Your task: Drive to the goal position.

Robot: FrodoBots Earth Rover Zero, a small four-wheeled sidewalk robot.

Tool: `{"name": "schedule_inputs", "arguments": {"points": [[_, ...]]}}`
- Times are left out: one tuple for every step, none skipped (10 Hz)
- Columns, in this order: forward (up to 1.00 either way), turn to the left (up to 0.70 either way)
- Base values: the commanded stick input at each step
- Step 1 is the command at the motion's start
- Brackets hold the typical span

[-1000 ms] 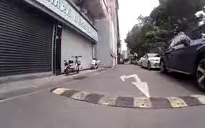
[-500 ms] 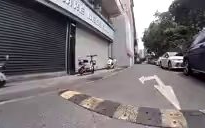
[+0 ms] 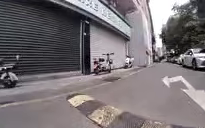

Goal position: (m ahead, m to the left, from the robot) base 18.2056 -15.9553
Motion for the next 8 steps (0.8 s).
{"name": "schedule_inputs", "arguments": {"points": [[0.70,-0.14],[0.70,-0.14],[0.70,-0.14],[0.70,-0.14],[0.70,-0.14],[0.70,-0.14],[0.70,-0.14],[0.70,-0.14]]}}
